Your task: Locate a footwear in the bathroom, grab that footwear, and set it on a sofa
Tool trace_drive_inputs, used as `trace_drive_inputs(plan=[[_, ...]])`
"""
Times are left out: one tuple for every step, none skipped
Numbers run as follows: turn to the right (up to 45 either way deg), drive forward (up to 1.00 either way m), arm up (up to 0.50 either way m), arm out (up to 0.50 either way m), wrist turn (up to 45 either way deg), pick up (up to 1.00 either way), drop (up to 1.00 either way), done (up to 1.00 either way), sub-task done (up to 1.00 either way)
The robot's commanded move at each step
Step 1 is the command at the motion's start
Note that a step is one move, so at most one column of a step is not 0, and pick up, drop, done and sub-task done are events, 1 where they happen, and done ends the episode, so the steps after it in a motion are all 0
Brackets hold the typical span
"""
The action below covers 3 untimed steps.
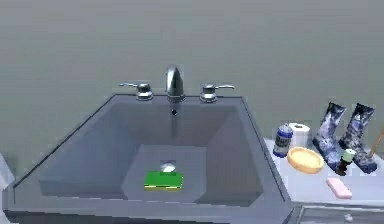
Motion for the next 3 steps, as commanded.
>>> trace_drive_inputs(plan=[[45.0, 0.00, 0.00, 0.00, 0.0, 0.00, 0.00, 0.00, 0.00], [27.0, 0.00, 0.00, 0.00, 0.0, 0.00, 0.00, 0.00, 0.00], [0.0, 0.30, 0.00, 0.00, 0.0, 0.00, 0.00, 0.00, 0.00]])
